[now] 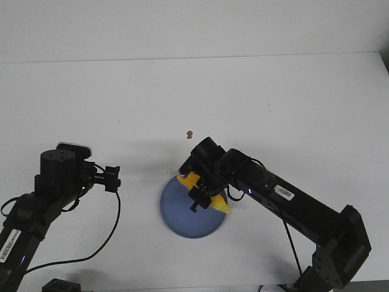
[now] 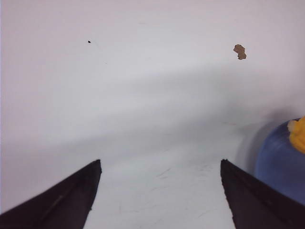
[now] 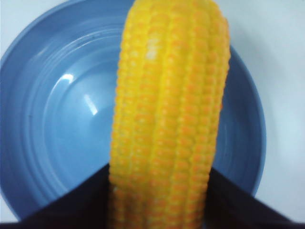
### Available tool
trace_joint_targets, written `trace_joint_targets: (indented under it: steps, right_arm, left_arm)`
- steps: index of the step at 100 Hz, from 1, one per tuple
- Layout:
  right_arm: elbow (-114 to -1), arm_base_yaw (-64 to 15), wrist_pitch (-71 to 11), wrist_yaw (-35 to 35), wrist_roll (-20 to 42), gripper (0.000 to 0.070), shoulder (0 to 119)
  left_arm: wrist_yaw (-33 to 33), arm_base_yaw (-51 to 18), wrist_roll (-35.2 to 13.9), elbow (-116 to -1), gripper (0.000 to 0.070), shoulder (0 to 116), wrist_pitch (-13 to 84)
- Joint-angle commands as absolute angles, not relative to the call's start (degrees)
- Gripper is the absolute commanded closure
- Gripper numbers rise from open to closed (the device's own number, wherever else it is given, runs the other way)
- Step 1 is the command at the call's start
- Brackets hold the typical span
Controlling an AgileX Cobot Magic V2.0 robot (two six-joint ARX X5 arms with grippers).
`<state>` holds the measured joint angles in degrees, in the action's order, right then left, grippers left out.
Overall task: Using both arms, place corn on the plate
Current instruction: 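Carry the corn with the right gripper and lower it onto the plate, then open the right gripper and lift it away from the corn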
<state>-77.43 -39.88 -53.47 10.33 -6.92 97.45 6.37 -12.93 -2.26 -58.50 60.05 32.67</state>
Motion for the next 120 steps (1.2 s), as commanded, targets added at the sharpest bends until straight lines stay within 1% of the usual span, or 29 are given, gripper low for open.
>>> trace_joint_targets:
  steps: [1,5,10,22,30,41,55,68,87,96,106,120]
  right_arm:
    - [-78.04,-40.6,-53.43,10.48,-5.72,0.0169,98.72]
    - [-78.04,-40.6,-53.82,10.46,-5.74,0.0112,98.72]
    - [-78.04,-40.58,-54.19,10.46,-5.76,0.0088,98.72]
    - [-78.04,-40.6,-53.41,10.44,-5.61,0.0088,98.7]
    - [-78.04,-40.47,-52.21,10.37,-4.43,0.0088,98.5]
    - [-78.04,-38.96,-50.78,9.91,-3.55,0.0088,96.82]
    - [-78.04,-36.34,-48.82,6.33,-2.74,0.0088,92.62]
    - [-78.04,-32.27,-46.92,2.83,-2.74,0.0088,86.61]
    - [-77.76,-23.31,-45.84,2.26,-2.74,0.0088,76.05]
    - [-76.53,-18.72,-45.76,0.32,-2.74,0.0088,70.46]
    - [-72.47,-13.82,-43.81,-0.62,-2.74,0.0088,63.13]
    - [-62.52,-8.47,-38.37,-0.62,-2.15,0.0088,51.11]
  left_arm:
    - [6.66,-13.15,-2.39,-59.2,0.0184,60.62,32.6]
    - [6.66,-13.15,-2.39,-59.2,0.0185,60.62,32.6]
    - [6.66,-13.15,-2.39,-59.2,0.0185,60.62,32.6]
    - [6.66,-13.15,-2.37,-59.2,0.0184,60.62,32.58]
    - [6.66,-13.15,-2.35,-59.2,0.0185,60.62,32.56]
    - [6.61,-13.15,-2.26,-59.2,0.0185,60.62,32.51]
    - [6.42,-13.15,-2.2,-59.2,0.0199,60.62,31.79]
    - [6.33,-13.13,-1.76,-59.2,0.0199,60.62,29.74]
    - [5.76,-12.1,-1.5,-59.2,0.0199,60.03,26.63]
    - [5.76,-11.25,-1.06,-59.2,0.0199,58.83,26.68]
    - [5.76,-10.11,-1.06,-59.2,0.0199,56.64,26.41]
    - [5.76,-7.7,-0.43,-59.0,0.0199,52.69,26.41]
